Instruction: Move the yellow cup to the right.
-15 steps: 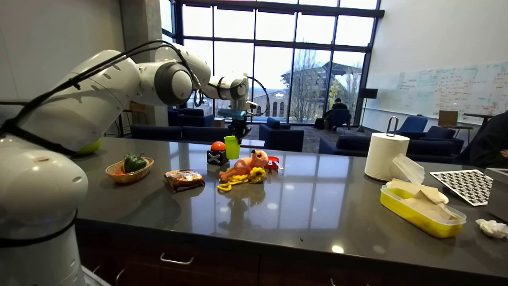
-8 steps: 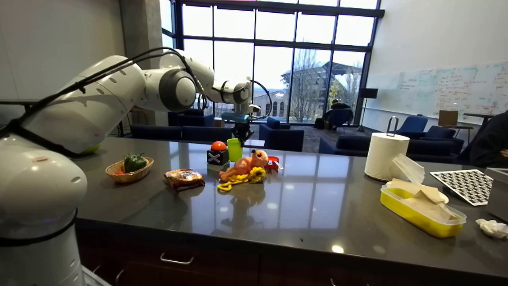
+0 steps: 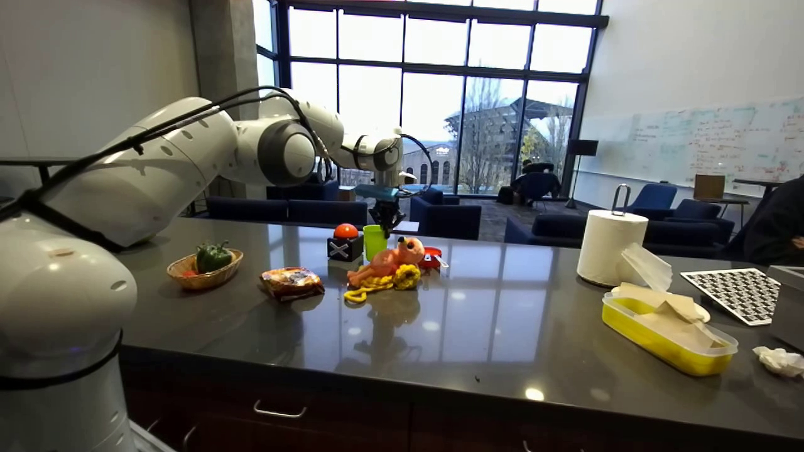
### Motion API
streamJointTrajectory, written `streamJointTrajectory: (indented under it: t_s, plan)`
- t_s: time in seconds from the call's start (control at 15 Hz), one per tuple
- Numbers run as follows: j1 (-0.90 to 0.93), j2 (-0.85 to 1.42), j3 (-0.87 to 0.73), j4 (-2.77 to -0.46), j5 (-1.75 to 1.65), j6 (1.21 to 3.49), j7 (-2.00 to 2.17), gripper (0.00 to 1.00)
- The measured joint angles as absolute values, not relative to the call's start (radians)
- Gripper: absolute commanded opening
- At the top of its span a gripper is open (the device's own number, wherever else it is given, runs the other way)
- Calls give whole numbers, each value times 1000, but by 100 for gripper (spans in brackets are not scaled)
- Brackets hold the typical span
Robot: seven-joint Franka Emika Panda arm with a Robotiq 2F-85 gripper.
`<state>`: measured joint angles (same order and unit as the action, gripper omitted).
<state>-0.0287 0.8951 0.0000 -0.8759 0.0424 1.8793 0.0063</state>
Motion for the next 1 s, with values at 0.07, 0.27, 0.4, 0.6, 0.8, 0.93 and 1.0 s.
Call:
streamJointTrajectory:
  t_s: [0.07, 0.27, 0.4, 0.6, 0.8, 0.93, 1.0]
  plan:
    - [-31, 902, 0, -872, 43, 1879, 6, 1]
    - [-39, 919, 0, -861, 43, 1877, 5, 1]
    - [-42, 928, 1, -855, 43, 1874, 4, 29]
    - [-46, 938, 4, -842, 45, 1861, 4, 40]
    - [-46, 943, 8, -829, 48, 1849, 4, 59]
    - [-46, 943, 12, -820, 52, 1843, 4, 73]
    - [-45, 943, 15, -815, 54, 1841, 3, 79]
